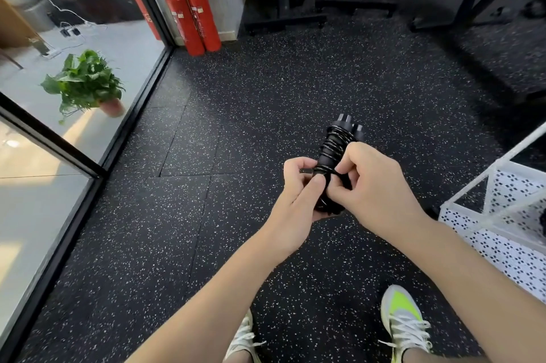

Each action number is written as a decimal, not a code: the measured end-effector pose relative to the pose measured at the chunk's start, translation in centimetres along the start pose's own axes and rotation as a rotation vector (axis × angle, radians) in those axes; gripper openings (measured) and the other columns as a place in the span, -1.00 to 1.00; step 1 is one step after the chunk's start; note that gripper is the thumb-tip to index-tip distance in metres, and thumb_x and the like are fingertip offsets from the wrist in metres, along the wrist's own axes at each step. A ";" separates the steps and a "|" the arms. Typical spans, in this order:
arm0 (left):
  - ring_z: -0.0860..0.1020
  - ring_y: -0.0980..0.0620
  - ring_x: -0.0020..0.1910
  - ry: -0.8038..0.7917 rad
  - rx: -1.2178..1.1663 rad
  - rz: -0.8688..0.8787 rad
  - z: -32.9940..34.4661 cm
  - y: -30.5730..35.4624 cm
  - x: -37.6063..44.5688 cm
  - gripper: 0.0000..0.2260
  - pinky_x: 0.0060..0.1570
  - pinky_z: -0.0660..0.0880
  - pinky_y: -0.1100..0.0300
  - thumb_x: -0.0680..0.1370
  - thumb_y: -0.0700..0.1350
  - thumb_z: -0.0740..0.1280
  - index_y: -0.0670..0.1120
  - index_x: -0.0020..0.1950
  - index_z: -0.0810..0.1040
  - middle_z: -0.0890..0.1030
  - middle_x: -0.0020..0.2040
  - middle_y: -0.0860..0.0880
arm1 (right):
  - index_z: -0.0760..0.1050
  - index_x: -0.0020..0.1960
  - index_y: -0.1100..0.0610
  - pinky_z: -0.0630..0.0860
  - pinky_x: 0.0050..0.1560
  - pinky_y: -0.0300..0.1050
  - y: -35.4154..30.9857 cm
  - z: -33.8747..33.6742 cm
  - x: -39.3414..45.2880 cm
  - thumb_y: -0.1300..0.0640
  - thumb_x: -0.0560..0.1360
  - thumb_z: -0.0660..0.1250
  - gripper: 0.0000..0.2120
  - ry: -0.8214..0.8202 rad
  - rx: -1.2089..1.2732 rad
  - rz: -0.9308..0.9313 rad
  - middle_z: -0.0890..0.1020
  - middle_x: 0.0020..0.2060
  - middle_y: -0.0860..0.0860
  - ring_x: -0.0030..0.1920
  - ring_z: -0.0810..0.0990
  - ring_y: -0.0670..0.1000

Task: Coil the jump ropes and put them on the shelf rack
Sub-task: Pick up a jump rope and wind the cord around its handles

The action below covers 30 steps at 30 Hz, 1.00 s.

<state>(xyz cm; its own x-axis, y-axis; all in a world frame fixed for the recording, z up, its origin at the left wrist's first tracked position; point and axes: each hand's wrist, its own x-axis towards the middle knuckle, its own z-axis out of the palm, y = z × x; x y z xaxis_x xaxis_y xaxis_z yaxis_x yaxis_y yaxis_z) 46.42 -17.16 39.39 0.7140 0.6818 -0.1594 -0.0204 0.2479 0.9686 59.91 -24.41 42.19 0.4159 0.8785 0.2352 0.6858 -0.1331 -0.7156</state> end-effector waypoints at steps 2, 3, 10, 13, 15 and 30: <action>0.62 -0.01 -0.03 0.004 -0.044 -0.007 0.1 0.1 0.0 -0.86 0.17 0.56 -0.35 0.61 -0.01 0.22 0.11 0.17 0.39 0.55 0.07 -0.05 | 0.34 -0.20 0.01 0.28 -0.35 -0.26 -0.1 0.0 0.1 0.17 0.45 0.42 -0.75 -0.012 -0.012 0.024 0.43 -0.33 -0.11 -0.30 0.43 -0.11; 0.61 -0.01 -0.02 0.008 -0.048 -0.010 0.1 0.2 0.1 -0.88 0.17 0.56 -0.35 0.61 -0.02 0.22 0.13 0.14 0.40 0.54 0.06 -0.05 | 0.33 -0.20 0.00 0.28 -0.35 -0.27 -0.1 0.0 0.2 0.17 0.46 0.41 -0.75 -0.021 -0.021 0.033 0.43 -0.33 -0.11 -0.30 0.43 -0.13; 0.55 0.16 -0.14 0.151 0.208 0.109 0.9 0.3 -0.2 -0.88 0.05 0.61 -0.12 0.75 -0.10 0.10 0.14 0.20 0.29 0.54 0.02 0.01 | 0.36 -0.21 0.04 0.36 -0.28 -0.34 -1.1 0.1 0.1 0.11 0.49 0.41 -0.77 0.011 -0.070 -0.003 0.41 -0.32 -0.13 -0.21 0.45 -0.18; 0.53 0.16 -0.18 0.206 0.260 0.161 1.2 0.5 -0.5 -0.87 0.02 0.58 -0.07 0.74 -0.09 0.10 0.15 0.20 0.28 0.53 -0.02 0.04 | 0.38 -0.22 0.04 0.36 -0.29 -0.32 -1.2 -0.1 0.1 0.12 0.48 0.41 -0.79 0.013 -0.080 -0.051 0.42 -0.33 -0.14 -0.16 0.47 -0.13; 0.53 0.19 -0.20 0.234 0.283 0.173 1.3 0.6 -0.6 -0.86 -0.01 0.58 0.01 0.75 -0.09 0.09 0.16 0.21 0.27 0.52 -0.01 0.05 | 0.41 -0.22 0.06 0.36 -0.31 -0.30 -1.1 -0.2 0.1 0.13 0.46 0.43 -0.80 0.025 -0.095 -0.102 0.42 -0.34 -0.15 -0.16 0.47 -0.10; 0.45 0.21 -0.29 0.139 0.546 0.156 -0.5 0.7 -0.1 -0.87 -0.29 0.42 0.32 0.75 -0.11 0.06 0.08 0.27 0.26 0.53 0.06 -0.03 | 0.72 0.02 0.13 0.56 -0.27 -0.10 1.9 -1.6 1.6 0.26 0.48 0.45 -0.86 -0.106 -0.235 -0.459 0.57 -0.14 -0.07 -0.28 0.54 -0.04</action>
<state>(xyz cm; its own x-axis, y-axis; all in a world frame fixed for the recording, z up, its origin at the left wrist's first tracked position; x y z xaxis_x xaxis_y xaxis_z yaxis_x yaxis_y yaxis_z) 46.01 -16.67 39.98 0.6321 0.7749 0.0053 0.2722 -0.2284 0.9347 62.82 -23.98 42.25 -0.0132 0.9104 0.4136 0.9039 0.1877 -0.3843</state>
